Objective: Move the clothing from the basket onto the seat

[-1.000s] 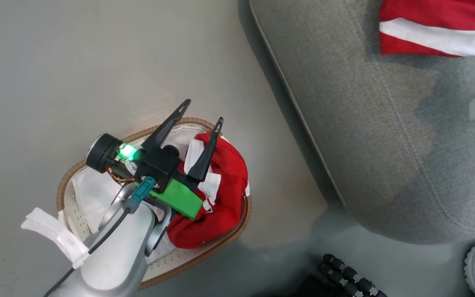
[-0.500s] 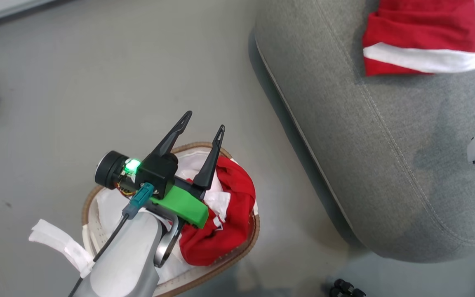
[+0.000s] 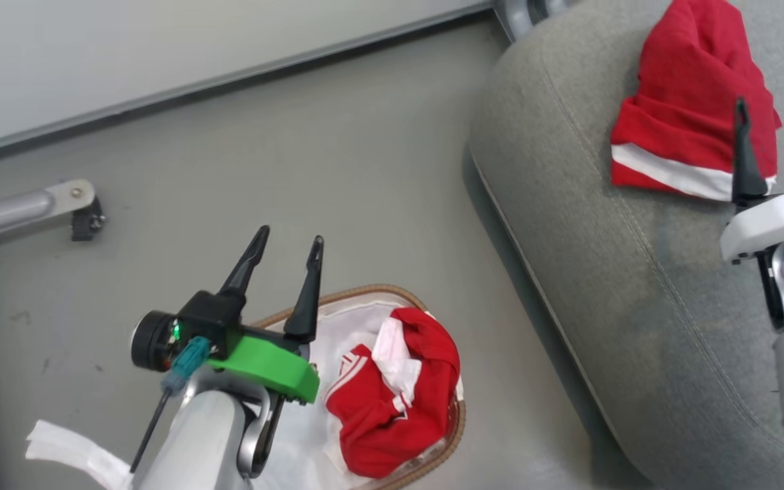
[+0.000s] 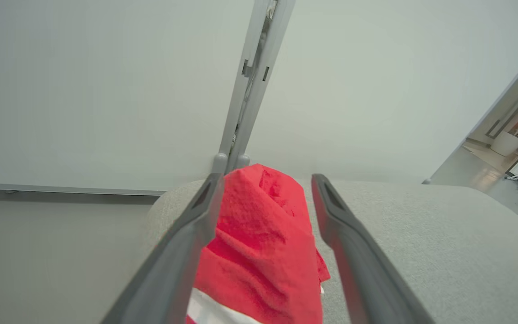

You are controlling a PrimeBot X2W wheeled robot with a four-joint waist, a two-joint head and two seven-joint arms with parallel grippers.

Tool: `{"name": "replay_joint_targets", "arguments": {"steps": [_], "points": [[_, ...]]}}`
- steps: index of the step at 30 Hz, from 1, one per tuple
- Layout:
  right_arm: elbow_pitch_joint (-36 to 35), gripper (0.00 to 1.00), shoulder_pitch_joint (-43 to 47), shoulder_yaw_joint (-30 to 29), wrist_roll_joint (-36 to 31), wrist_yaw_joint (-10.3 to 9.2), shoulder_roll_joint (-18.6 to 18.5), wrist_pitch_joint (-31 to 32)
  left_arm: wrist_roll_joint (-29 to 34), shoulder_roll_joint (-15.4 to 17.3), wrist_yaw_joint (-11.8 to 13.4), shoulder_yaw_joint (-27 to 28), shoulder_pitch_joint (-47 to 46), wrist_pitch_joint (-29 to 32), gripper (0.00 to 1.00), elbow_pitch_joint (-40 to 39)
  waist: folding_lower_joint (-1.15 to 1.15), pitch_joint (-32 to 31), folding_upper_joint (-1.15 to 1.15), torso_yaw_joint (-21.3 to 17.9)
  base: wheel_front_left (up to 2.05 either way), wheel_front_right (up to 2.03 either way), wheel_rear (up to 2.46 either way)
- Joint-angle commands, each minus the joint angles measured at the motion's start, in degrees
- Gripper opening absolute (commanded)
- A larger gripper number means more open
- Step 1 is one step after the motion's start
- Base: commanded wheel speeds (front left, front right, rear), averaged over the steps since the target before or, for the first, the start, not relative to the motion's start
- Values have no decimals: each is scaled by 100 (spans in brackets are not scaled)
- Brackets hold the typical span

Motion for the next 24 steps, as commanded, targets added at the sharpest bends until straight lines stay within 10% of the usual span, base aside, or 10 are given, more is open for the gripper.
{"name": "replay_joint_targets", "arguments": {"steps": [1, 24], "points": [[16, 100, 106, 69, 77, -6, 49, -15, -21, -39, 7, 129, 174, -4, 100, -20, 0, -464, 0, 445, 0, 0, 0], [-286, 100, 1849, 967, 597, -6, 899, -15, -335, -109, 357, 1631, 1798, -4, 100, -378, 0, -1333, 0, 1094, 0, 0, 0]]}}
